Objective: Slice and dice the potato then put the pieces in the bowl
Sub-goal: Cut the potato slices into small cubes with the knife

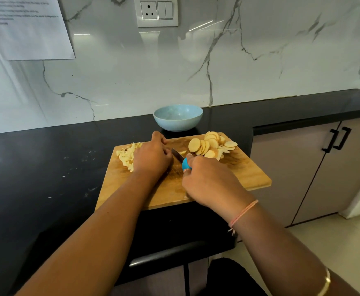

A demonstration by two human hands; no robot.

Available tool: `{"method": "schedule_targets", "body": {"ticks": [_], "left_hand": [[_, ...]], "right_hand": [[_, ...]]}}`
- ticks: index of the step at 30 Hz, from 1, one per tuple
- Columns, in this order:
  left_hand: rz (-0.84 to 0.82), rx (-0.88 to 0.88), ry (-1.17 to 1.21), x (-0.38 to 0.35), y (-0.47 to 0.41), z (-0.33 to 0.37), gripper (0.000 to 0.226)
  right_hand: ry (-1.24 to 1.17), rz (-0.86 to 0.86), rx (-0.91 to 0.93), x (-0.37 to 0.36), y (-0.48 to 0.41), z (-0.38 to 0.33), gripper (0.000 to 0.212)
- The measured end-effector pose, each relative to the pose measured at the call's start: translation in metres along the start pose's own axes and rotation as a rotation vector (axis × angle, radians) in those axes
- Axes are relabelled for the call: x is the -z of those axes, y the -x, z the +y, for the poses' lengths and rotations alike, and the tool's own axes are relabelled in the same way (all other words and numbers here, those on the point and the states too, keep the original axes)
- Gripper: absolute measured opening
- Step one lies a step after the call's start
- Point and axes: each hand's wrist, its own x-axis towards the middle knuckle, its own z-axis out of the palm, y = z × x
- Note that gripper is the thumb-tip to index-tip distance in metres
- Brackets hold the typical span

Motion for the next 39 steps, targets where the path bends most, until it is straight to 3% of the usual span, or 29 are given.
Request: {"method": "schedule_targets", "body": {"ticks": [7,11,21,27,31,39], "left_hand": [[0.022,-0.007,-0.073,0.002,0.0,0.004,0.015],[0.01,-0.021,-0.15,-0.001,0.001,0.005,0.012],[0.08,-0.047,-0.359,0.007,0.005,0.005,0.032],[0.02,-0.193,-0.377,0.0,0.002,0.014,0.037],[-0.086,-0.309,-0.307,-0.007,-0.005,0.022,0.032],[-0.11,-0.158,-0.367,0.0,-0.015,0.009,0.027]], "right_hand": [[0.057,-0.01,0.021,0.009,0.007,-0.002,0.029],[0.03,-0.012,0.029,0.024,0.023,0.014,0.038],[-0.304,0.425,0.003,0.008,-0.029,0.07,0.043],[-0.532,0.493,0.014,-0.008,-0.039,0.082,0.042],[-0.539,0.513,0.016,-0.009,-0.04,0.086,0.035],[-0.563,0.528,0.017,-0.01,-0.041,0.088,0.03]]}}
